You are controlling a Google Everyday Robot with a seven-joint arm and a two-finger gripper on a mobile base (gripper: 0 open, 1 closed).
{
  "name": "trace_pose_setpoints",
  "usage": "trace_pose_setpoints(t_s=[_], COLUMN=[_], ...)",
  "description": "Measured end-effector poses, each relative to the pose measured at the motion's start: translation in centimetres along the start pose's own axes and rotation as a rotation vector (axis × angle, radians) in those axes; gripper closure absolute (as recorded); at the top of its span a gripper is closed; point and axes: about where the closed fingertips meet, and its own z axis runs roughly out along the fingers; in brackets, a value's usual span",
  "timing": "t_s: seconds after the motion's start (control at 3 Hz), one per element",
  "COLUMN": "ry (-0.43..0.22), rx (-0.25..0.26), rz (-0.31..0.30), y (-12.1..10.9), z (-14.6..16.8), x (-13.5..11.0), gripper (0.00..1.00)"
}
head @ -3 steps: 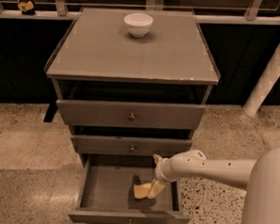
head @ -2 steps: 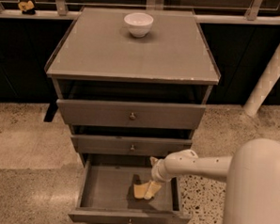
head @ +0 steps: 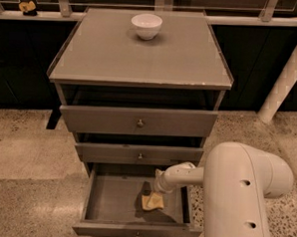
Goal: Pick sponge from bottom drawer and place on counter
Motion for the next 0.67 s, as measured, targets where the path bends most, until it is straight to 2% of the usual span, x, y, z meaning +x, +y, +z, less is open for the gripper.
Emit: trace_pose_setpoints(t_s=[0.33, 0.67], ry=[0.004, -0.011], rx=[0.0, -0.012], rz=[-0.005, -0.011], y=[0.2, 0.5], z=[0.7, 3.0], x=[0.2, 0.6], gripper=[0.0, 0.0])
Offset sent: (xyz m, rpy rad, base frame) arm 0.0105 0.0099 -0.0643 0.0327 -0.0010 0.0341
